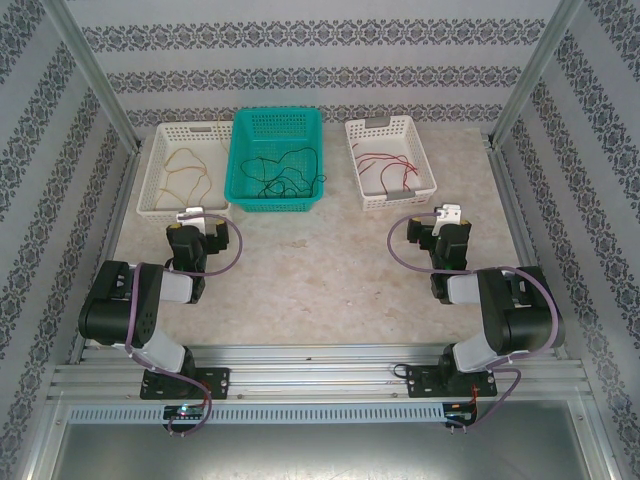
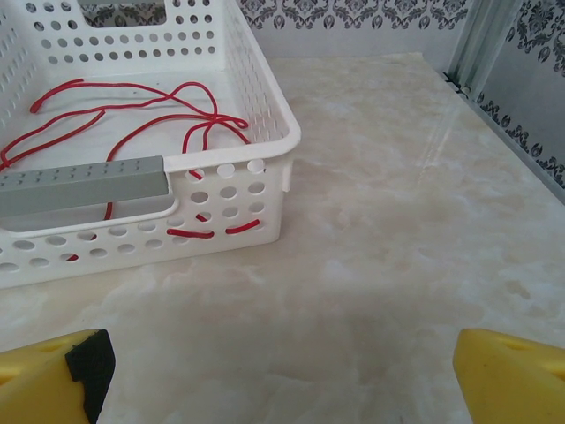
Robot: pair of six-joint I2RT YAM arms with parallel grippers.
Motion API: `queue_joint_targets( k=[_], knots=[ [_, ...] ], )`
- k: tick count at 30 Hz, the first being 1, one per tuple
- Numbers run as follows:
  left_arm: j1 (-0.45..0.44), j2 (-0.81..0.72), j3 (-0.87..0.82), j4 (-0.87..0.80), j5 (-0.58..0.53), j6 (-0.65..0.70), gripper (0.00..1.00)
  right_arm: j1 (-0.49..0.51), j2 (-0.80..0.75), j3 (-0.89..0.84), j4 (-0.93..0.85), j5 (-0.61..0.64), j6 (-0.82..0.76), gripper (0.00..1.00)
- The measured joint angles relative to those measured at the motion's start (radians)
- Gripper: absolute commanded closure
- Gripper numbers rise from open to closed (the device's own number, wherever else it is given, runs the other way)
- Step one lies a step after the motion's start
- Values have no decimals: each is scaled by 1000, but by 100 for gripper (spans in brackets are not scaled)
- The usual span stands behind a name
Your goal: Untangle the cables
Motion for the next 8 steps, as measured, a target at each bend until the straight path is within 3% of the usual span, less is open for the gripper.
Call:
queue_joint_targets(
  k=[8],
  knots=[
    [2, 0, 2, -3, 92, 15, 0, -1, 0, 1, -3, -1, 0, 2]
  ],
)
